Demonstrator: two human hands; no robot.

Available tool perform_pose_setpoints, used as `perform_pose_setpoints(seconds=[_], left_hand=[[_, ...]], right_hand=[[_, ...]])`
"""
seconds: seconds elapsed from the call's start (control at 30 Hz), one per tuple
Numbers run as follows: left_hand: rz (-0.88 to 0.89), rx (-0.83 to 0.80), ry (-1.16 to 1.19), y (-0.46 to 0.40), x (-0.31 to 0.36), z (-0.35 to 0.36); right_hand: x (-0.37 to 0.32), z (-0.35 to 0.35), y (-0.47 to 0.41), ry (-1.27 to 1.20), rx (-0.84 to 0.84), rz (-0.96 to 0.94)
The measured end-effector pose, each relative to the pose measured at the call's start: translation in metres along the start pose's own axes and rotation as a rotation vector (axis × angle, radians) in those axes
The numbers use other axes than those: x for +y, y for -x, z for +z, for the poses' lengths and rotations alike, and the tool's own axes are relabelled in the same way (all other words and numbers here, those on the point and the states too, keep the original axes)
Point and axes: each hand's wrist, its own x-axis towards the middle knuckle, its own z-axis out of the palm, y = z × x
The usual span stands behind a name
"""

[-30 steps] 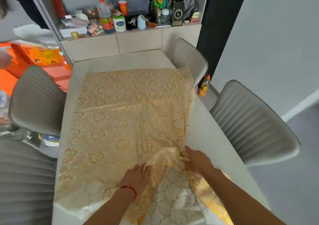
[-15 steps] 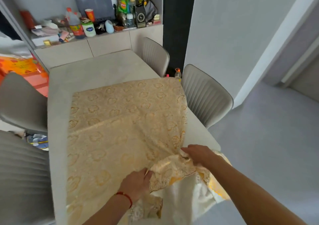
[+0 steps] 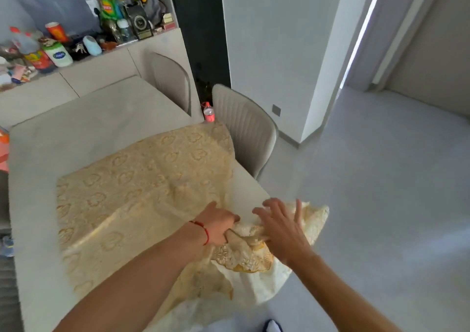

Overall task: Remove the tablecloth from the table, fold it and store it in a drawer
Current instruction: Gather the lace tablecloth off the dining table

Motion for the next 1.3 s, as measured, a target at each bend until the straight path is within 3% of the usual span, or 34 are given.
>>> perform_pose_setpoints(seconds=[0.07, 0.13, 0.2, 0.27, 0.37, 0.43, 0.5, 0.57, 0.67, 0.73, 0.8, 0.9, 0.93, 1.07, 1.17, 1.3], left_hand=[[-0.091, 0.042, 0.062, 0.004, 0.005, 0.007], [-0.192, 0.056, 0.155, 0.006, 0.008, 0.01], [-0.271, 0.084, 0.266, 0.009, 0.011, 0.008], [-0.284, 0.066, 0.333, 0.012, 0.015, 0.003], [-0.255, 0.038, 0.372, 0.022, 0.023, 0.004], [-0.257, 0.046, 0.401, 0.03, 0.026, 0.006], [-0.278, 0.058, 0.404, 0.038, 0.026, 0.008], [-0.286, 0.07, 0.426, 0.046, 0.026, 0.008], [-0.28, 0.084, 0.472, 0.058, 0.028, 0.01], [-0.308, 0.091, 0.493, 0.065, 0.027, 0.011], [-0.317, 0.095, 0.511, 0.07, 0.025, 0.01], [-0.308, 0.062, 0.503, 0.076, 0.02, 0.006], [-0.305, 0.048, 0.489, 0.077, 0.019, 0.004], [-0.262, 0.017, 0.408, 0.076, 0.023, 0.0], [-0.287, 0.003, 0.401, 0.069, 0.026, 0.004], [-0.342, -0.01, 0.4, 0.056, 0.029, 0.006]], right_hand=[[0.023, 0.019, 0.023, -0.251, -0.062, 0.511], [0.043, 0.036, 0.044, -0.76, -0.127, 0.977], [0.054, 0.049, 0.058, -1.275, -0.211, 1.291], [0.056, 0.059, 0.06, -1.764, -0.165, 1.444], [0.056, 0.062, 0.05, -2.367, 0.125, 1.476], [0.062, 0.06, 0.041, -2.553, 0.253, 1.519], [0.069, 0.061, 0.035, -2.679, 0.269, 1.599], [0.077, 0.063, 0.028, -2.716, 0.236, 1.627], [0.073, 0.069, 0.024, -2.525, -0.023, 1.61], [0.063, 0.074, 0.024, -2.421, -0.106, 1.562], [0.054, 0.076, 0.026, -2.291, -0.072, 1.486], [0.065, 0.087, 0.024, -2.306, 0.099, 1.461], [0.069, 0.084, 0.022, -2.206, 0.136, 1.401], [0.106, 0.061, -0.002, -1.85, 0.212, 1.459], [0.115, 0.027, -0.032, -1.591, 0.166, 1.151], [0.079, -0.016, -0.071, -1.408, 0.193, 0.837]])
